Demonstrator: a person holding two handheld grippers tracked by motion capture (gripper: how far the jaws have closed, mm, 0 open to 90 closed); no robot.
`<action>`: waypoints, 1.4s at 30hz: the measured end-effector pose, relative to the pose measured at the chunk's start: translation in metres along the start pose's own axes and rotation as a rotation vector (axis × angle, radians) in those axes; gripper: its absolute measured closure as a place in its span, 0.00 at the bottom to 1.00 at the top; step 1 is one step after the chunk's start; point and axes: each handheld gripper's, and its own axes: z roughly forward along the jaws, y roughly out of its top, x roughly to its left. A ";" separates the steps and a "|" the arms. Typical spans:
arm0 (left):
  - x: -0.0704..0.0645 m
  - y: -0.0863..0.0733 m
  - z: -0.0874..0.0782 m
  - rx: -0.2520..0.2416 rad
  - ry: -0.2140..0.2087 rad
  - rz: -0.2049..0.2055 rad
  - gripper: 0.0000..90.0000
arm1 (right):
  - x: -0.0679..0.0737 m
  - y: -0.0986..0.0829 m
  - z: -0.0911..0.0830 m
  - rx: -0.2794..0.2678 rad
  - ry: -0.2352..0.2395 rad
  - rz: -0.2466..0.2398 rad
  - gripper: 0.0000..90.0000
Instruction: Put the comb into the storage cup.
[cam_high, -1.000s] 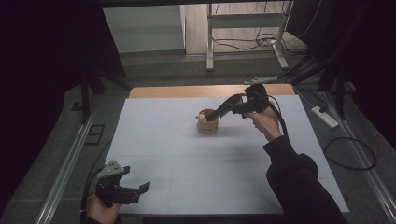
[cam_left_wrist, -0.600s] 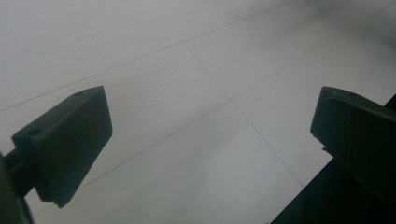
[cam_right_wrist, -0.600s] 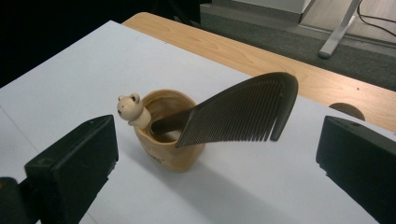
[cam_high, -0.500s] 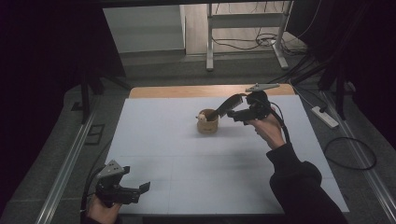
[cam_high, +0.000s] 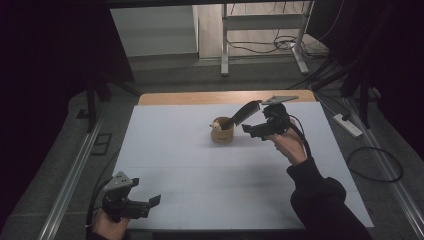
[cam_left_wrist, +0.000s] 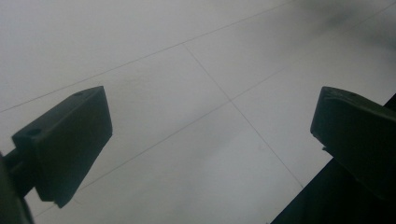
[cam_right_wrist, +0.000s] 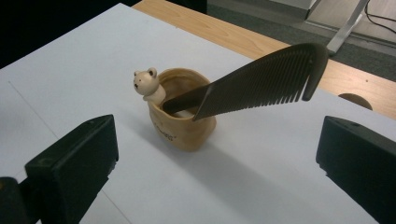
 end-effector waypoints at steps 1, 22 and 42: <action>0.000 0.000 0.000 -0.002 0.000 0.000 0.00 | 0.001 0.000 -0.001 0.002 0.001 -0.001 0.00; 0.000 -0.001 -0.002 -0.018 -0.018 0.006 0.00 | 0.010 -0.021 -0.010 0.033 0.012 -0.038 0.00; 0.002 -0.002 -0.003 -0.030 -0.027 -0.005 0.00 | 0.019 -0.034 -0.019 0.054 0.036 -0.054 0.00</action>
